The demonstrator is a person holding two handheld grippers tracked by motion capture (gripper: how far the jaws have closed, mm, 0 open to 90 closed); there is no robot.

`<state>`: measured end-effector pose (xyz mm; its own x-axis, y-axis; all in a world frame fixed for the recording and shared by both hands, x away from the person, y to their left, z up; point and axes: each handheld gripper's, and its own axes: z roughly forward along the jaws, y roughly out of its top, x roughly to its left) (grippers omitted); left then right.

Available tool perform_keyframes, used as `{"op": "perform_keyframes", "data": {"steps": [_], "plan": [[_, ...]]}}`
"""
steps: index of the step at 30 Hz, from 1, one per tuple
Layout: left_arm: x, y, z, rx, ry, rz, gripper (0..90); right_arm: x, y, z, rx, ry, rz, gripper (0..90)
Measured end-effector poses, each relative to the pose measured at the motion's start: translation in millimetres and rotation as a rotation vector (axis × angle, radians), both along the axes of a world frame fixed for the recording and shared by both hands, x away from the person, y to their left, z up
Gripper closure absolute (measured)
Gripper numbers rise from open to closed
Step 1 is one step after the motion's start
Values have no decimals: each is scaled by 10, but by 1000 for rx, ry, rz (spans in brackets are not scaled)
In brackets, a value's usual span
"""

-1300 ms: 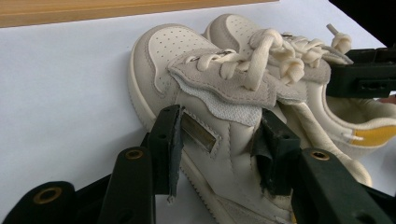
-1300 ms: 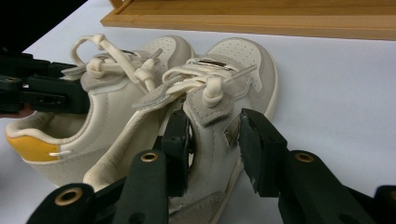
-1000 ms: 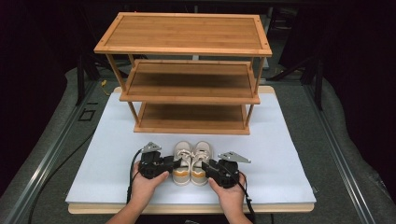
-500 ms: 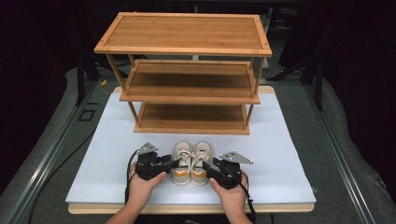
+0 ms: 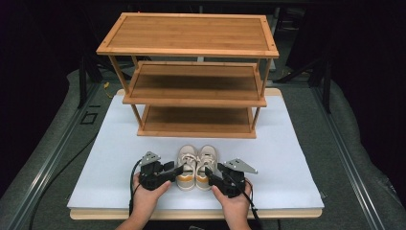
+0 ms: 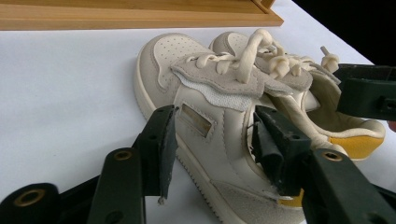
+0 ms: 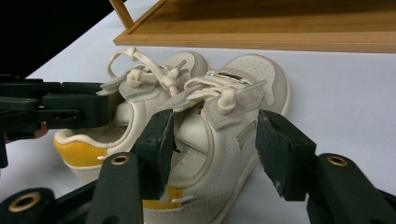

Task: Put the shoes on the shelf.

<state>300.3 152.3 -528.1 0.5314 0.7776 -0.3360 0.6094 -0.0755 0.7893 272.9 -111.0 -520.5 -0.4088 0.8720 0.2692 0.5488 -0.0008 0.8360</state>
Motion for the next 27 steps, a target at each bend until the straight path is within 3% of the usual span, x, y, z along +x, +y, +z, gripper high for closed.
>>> {"op": "perform_keyframes", "data": {"steps": [4, 10, 12, 15, 18, 27], "plan": [[-7, -7, -7, -3, -4, 22, 503, -22, -9, -16, 12, -22, -2, 469], [-5, -22, -31, -44, 5, 46, 495, -19, -9, -26, 30, -45, -6, 499], [-9, -32, -47, -59, 2, 50, 488, -12, -14, -32, 46, -38, -9, 518], [-4, -42, -71, -48, 0, 51, 490, -5, -5, -43, 36, -35, -11, 522], [4, -50, -98, -64, -6, 58, 491, 3, 19, -59, 27, -23, -3, 519], [4, -104, -150, -88, -32, 89, 497, 91, 46, -136, 17, -3, -51, 539]]}}
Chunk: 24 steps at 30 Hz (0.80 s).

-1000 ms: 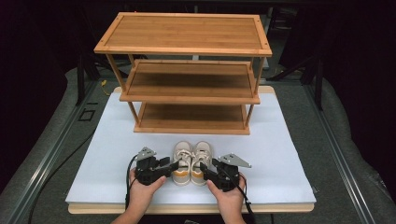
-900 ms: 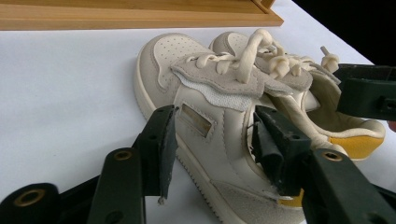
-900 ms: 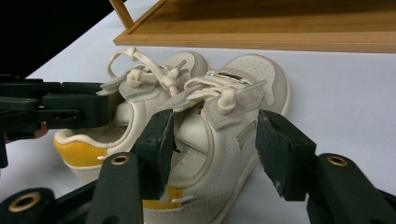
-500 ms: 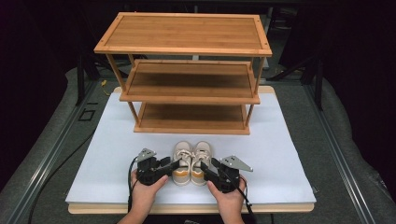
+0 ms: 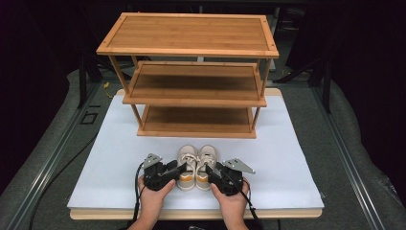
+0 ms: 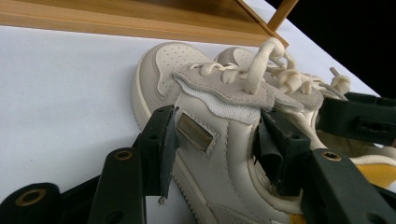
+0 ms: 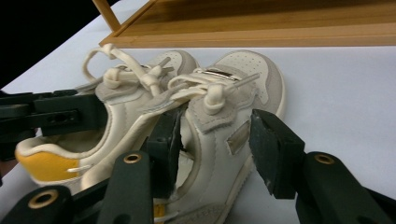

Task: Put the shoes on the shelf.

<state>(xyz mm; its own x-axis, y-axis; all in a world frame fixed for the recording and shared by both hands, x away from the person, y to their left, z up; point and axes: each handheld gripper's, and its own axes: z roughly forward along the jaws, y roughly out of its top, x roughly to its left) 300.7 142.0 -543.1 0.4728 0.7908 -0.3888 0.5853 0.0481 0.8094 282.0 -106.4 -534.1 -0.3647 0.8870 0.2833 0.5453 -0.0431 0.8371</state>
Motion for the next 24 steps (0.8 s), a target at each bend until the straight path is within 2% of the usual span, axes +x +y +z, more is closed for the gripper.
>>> {"op": "perform_keyframes", "data": {"steps": [2, 6, 11, 12, 24], "plan": [[-2, 0, -9, -8, -4, 4, 495, 2, 0, -16, 1, 8, -7, 540], [2, -14, -25, -7, -17, 14, 484, -1, 6, -73, 52, -3, -38, 525], [-6, -12, -55, -30, -29, 26, 481, 4, 25, -104, 67, -10, -53, 515], [-9, -15, -60, -36, -29, 31, 480, 11, 24, -106, 72, 1, -53, 512], [-20, -22, -75, -45, -37, 42, 498, 2, 43, -135, 88, -16, -81, 521]]}}
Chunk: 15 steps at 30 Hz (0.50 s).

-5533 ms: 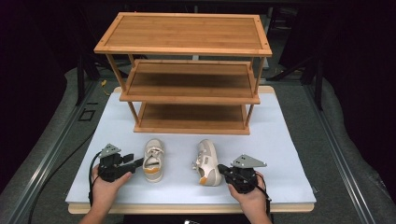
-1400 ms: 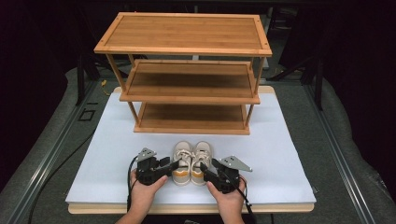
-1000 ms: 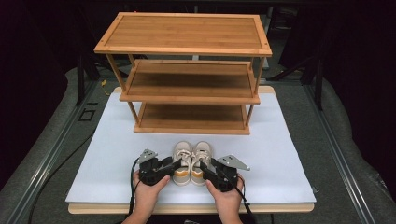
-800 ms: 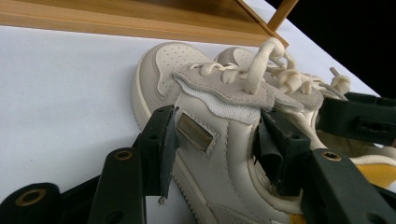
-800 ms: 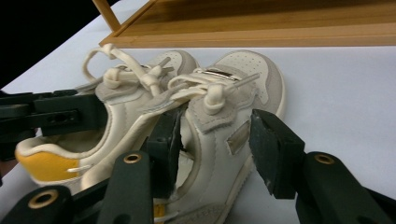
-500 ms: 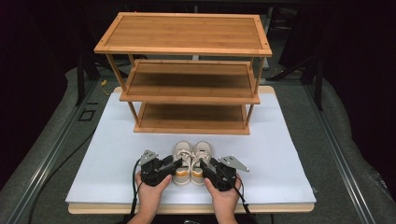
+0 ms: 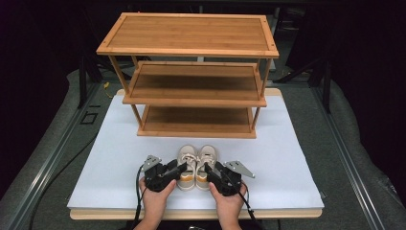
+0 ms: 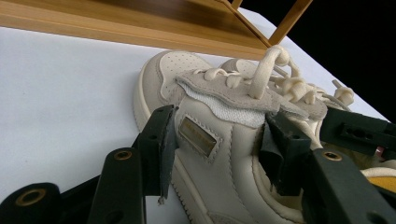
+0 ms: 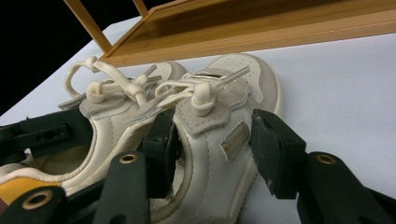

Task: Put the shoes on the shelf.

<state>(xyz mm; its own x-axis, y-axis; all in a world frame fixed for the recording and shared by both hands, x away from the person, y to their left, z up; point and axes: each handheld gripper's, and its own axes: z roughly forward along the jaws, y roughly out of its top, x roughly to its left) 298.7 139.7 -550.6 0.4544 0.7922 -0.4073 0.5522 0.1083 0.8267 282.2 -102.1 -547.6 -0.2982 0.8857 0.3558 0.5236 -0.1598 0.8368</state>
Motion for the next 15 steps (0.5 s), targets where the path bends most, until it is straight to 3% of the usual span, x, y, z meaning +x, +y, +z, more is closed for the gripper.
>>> {"op": "perform_keyframes", "data": {"steps": [15], "plan": [[-8, -11, -1, -10, 4, 15, 506, 0, -1, 8, 10, 12, -4, 526]]}}
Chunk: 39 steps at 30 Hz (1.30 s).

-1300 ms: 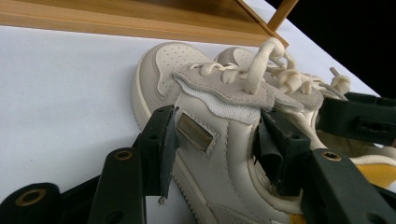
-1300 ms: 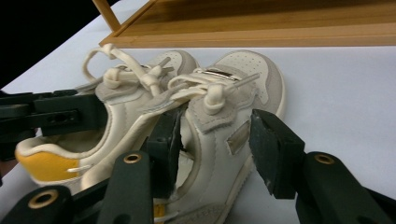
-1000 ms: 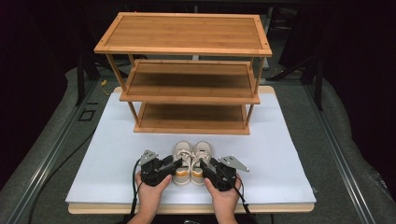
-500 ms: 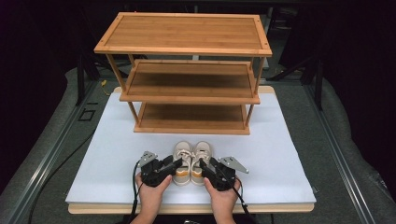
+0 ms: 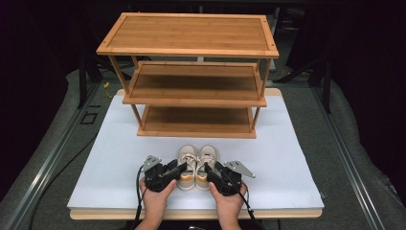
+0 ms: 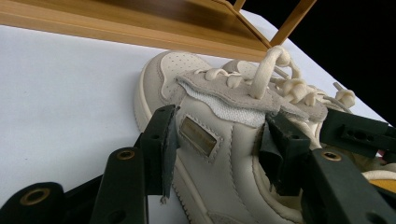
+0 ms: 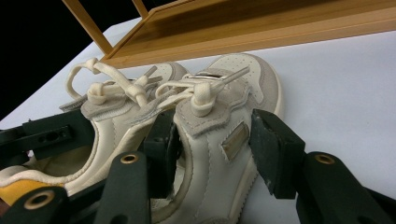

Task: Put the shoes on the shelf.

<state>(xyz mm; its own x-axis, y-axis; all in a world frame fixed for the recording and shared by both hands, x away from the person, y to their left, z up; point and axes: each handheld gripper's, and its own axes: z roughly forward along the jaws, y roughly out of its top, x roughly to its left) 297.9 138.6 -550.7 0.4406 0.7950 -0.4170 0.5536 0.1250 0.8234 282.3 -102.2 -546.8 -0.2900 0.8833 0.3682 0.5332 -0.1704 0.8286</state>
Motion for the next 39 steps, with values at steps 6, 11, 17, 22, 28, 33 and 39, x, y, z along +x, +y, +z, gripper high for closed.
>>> {"op": "perform_keyframes", "data": {"steps": [6, 11, 17, 22, 28, 33, 39], "plan": [[3, 1, 8, 1, 2, -1, 508, 6, 6, 5, 20, -2, -3, 529], [3, 8, 19, -7, 8, -2, 508, -2, 2, 20, 16, 13, 5, 528], [5, 8, 38, -7, 10, -3, 508, -8, 9, 27, 24, 14, 1, 528], [7, 15, 52, -11, 9, -2, 508, -11, 15, 40, 24, 6, -1, 527], [12, 25, 75, -17, 8, -2, 509, -13, 20, 72, 29, 0, 1, 527], [10, 21, 117, -16, 2, 1, 509, -11, 24, 104, 26, -6, -8, 527], [11, 36, 177, -21, -4, 5, 509, -2, 14, 180, 46, -20, 49, 527]]}}
